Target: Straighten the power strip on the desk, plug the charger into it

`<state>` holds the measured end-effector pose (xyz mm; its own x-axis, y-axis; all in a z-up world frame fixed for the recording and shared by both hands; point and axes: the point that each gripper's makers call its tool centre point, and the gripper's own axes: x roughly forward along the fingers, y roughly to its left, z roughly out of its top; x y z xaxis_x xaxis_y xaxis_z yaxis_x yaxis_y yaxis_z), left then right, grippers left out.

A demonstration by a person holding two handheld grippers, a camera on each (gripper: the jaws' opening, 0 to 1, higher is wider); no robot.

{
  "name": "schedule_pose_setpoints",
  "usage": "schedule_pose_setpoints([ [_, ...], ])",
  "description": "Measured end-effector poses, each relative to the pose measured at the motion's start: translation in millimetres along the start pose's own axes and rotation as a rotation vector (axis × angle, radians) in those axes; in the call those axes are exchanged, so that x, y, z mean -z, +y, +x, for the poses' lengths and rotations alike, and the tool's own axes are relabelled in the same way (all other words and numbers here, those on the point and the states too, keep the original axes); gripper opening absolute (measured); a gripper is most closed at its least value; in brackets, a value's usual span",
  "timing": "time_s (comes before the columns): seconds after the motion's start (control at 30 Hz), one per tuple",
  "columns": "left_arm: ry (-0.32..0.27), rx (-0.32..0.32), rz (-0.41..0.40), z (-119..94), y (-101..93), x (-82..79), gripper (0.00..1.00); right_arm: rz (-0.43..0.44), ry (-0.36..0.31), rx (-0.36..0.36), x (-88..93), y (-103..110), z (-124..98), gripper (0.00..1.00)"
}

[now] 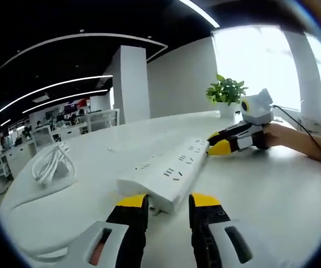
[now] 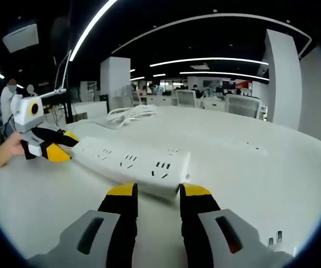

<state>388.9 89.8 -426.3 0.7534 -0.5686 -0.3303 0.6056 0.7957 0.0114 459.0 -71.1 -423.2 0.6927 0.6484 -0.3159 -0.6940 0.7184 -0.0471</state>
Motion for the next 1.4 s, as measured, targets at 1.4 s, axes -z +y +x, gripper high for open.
schedule_pose_setpoints([
  [1.4, -0.024, -0.035, -0.038, -1.4, 6.1, 0.1, 0.24, 0.001, 0.010, 0.020, 3.7, 4.9, -3.1, 0.27],
])
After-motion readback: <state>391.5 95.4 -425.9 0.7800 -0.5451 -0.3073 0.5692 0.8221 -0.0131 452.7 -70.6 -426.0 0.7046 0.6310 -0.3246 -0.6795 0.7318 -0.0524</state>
